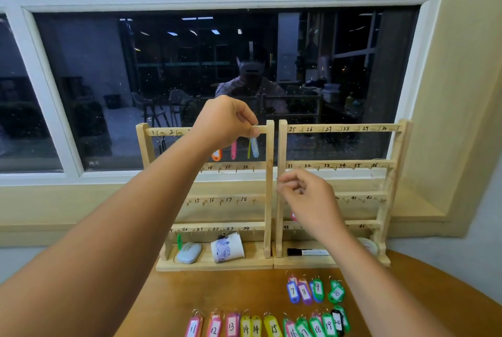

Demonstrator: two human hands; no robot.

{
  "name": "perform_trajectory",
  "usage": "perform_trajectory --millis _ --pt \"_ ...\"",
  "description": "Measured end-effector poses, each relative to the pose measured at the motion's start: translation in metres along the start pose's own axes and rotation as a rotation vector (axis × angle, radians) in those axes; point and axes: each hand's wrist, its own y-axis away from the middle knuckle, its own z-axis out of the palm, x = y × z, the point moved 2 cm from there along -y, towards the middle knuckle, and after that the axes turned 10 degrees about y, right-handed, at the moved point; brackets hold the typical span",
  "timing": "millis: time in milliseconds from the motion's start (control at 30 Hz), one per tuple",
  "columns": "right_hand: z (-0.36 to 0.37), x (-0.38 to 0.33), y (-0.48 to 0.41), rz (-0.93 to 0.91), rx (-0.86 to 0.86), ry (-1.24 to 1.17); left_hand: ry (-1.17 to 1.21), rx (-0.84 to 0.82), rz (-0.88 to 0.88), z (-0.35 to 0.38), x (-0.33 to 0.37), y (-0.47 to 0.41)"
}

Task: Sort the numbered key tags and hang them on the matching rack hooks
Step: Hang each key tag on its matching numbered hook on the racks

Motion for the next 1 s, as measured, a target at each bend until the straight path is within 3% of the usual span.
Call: perform_trajectory --millis 433,633,800,1000 --pt "0.005 0.057 0.045 0.156 -0.060 0.008 0.112 0.212 0.083 0.000 -0.011 0.046" --pt "0.019 0.081 0.056 0.232 -0.160 0.068 0.223 0.159 -0.095 0.034 -0.050 0.113" --pt "0.026 0.091 0.063 0.264 -0.313 0.298 0.379 0.068 -0.264 0.068 -0.081 0.163" --pt "0.041 0.109 0.070 0.341 -0.432 0.494 0.390 -0.030 -0.357 0.106 -0.106 0.198"
